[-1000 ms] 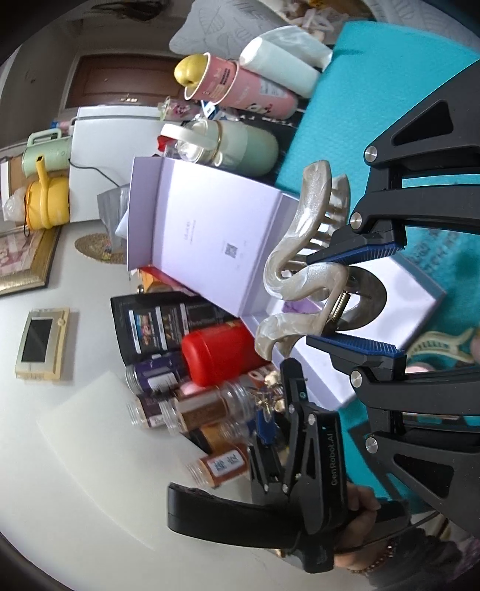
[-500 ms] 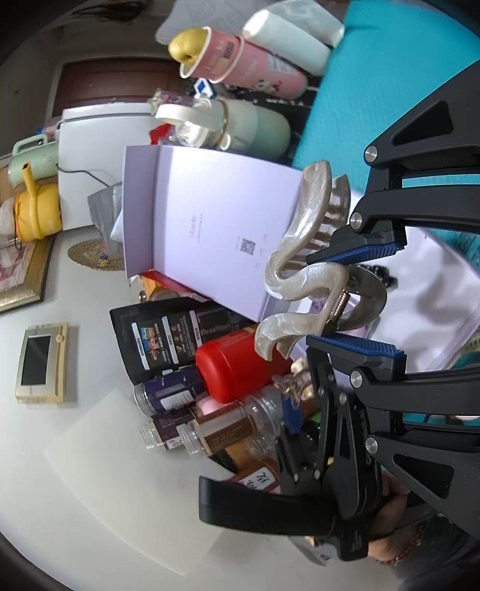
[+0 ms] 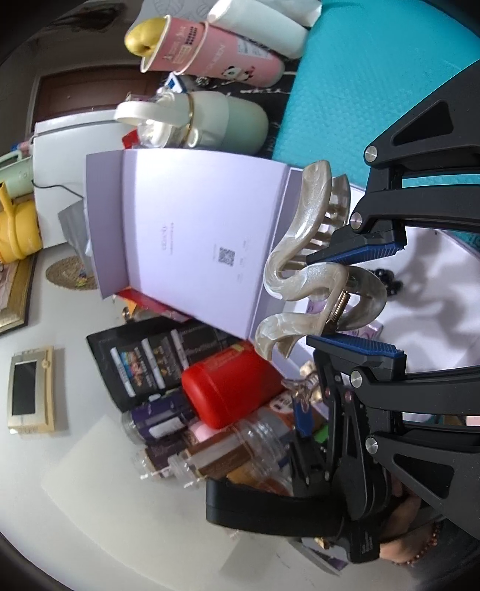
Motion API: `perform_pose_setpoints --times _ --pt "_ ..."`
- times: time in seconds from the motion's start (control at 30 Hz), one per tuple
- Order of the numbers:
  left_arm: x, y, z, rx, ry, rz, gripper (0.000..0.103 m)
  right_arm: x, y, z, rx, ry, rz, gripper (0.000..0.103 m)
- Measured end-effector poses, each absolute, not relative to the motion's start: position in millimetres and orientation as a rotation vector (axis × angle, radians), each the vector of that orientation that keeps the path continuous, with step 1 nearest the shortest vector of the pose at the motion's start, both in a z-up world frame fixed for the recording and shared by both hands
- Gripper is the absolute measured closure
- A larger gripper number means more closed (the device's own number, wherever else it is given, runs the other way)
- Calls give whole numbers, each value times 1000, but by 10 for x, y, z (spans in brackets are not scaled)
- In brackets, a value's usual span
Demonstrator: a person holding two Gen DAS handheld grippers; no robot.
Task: Organize rigid objects
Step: 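Lift and carry the gold clip and pearly clip together into the lavender gift box, then open both tools to release the gold clip and pearly clip inside the box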
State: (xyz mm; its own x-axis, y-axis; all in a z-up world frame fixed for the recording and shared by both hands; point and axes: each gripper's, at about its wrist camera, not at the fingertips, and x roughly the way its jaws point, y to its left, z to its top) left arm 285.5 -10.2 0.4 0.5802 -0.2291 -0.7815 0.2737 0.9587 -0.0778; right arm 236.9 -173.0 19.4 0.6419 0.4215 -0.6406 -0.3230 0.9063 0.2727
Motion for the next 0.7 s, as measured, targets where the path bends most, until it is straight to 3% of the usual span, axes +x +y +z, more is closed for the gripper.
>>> perform_pose_setpoints --times 0.6,0.7 --pt "2985 -92 -183 32 976 -266 46 2469 -1683 33 114 793 440 67" --pt "2981 -125 -193 62 980 -244 44 2462 -1697 51 113 790 434 58"
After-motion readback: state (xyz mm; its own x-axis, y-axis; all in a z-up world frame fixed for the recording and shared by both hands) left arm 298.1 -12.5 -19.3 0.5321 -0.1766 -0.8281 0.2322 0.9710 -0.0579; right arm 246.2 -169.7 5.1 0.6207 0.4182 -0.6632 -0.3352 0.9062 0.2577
